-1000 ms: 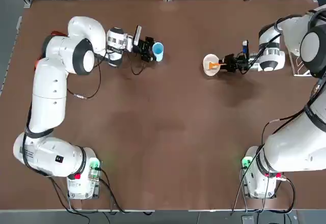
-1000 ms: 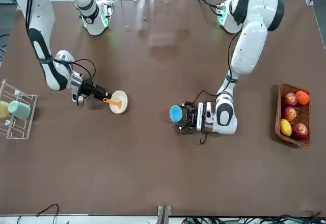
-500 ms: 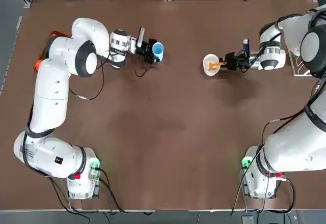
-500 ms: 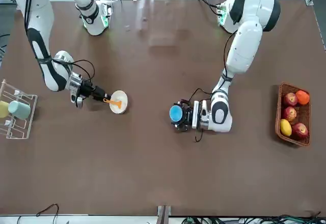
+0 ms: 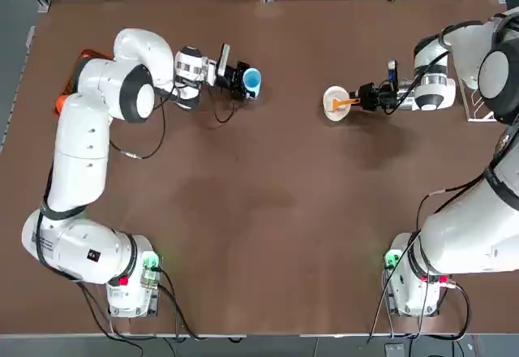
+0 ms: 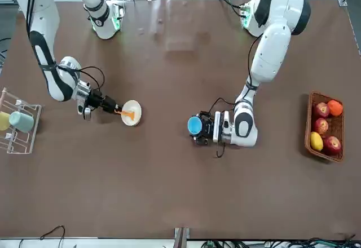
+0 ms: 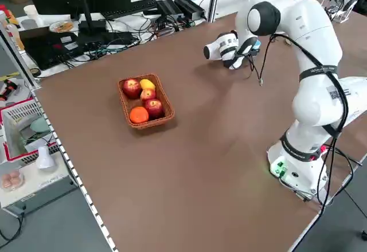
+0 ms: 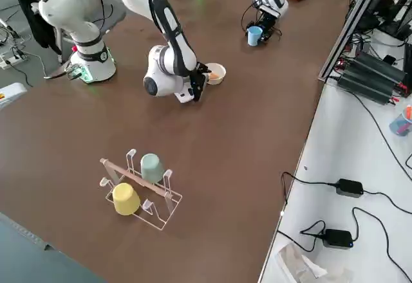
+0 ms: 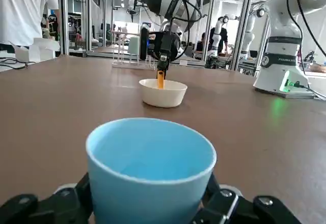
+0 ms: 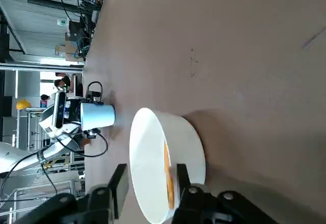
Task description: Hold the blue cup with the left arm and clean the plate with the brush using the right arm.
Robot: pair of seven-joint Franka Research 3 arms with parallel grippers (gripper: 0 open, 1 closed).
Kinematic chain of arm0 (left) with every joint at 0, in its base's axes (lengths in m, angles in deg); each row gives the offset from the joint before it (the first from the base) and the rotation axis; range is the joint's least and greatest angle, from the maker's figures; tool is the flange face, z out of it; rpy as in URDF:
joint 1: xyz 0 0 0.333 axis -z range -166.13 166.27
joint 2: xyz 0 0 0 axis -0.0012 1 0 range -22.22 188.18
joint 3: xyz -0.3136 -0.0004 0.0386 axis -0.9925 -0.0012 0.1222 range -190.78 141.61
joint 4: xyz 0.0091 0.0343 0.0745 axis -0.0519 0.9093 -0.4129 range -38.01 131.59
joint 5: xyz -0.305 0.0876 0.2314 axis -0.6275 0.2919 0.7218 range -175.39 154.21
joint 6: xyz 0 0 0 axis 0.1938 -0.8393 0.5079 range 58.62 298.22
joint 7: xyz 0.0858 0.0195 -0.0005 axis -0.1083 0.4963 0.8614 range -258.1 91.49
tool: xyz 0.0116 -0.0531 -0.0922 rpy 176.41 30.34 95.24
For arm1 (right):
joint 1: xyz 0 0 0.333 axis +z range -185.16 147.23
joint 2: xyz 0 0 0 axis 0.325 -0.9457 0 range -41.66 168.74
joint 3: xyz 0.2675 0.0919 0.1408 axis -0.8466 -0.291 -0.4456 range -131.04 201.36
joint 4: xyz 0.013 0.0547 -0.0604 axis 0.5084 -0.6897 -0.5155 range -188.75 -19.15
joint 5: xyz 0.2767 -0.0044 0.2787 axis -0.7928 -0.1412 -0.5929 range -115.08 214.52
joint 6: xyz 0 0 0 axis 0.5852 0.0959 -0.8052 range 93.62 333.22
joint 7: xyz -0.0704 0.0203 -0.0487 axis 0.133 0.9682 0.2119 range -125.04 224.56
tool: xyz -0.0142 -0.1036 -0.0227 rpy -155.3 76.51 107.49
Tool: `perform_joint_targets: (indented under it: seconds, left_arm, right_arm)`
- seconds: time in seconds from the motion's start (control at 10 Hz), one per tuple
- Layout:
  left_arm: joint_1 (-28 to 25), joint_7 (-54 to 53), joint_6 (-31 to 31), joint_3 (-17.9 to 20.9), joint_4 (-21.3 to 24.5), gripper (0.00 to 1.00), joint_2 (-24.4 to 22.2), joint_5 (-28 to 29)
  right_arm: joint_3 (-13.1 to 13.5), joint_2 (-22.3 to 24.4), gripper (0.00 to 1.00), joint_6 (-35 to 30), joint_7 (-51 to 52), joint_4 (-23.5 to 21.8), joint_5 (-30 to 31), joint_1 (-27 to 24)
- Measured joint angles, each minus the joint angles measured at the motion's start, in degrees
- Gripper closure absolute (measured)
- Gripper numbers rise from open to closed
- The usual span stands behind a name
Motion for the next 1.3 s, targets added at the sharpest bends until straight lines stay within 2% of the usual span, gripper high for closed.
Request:
perform_joint_targets:
  seconds: [1.3]
  left_arm:
    - [-0.1, -0.1, 0.0, 0.0, 0.0, 0.2, 0.0, -0.6]
  right_arm:
    - [0.1, 0.0, 0.7, 0.0, 1.4, 0.0, 0.0, -0.5]
